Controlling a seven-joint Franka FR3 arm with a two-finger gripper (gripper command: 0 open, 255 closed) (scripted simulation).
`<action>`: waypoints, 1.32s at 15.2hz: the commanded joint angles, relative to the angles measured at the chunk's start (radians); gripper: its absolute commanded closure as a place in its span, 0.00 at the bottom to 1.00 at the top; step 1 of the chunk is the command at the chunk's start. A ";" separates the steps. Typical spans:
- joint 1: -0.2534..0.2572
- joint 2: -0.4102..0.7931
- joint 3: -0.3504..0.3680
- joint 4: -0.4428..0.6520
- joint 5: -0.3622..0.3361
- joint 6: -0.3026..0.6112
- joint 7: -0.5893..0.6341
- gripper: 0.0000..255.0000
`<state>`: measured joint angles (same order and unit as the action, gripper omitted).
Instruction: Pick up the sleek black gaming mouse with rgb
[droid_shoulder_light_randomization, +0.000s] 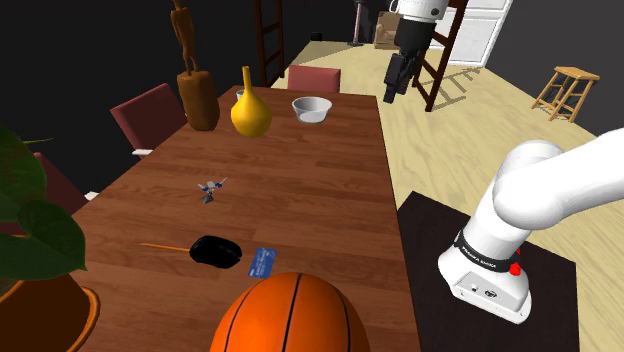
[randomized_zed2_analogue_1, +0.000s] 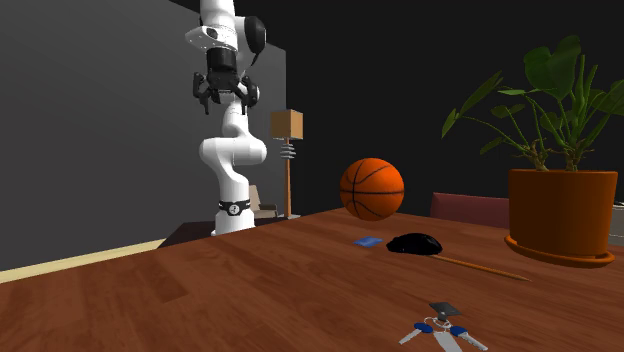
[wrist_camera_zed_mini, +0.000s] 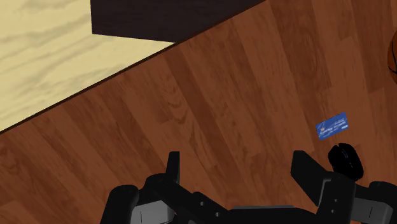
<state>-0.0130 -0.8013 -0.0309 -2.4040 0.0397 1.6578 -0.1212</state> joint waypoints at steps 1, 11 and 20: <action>0.000 0.000 0.000 0.000 0.000 0.000 0.000 0.00; 0.068 0.204 0.227 0.013 0.019 0.226 0.165 0.00; 0.080 0.478 0.431 0.126 -0.082 0.384 0.358 0.00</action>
<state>0.0653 -0.3590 0.3731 -2.2932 -0.0244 2.0238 0.2056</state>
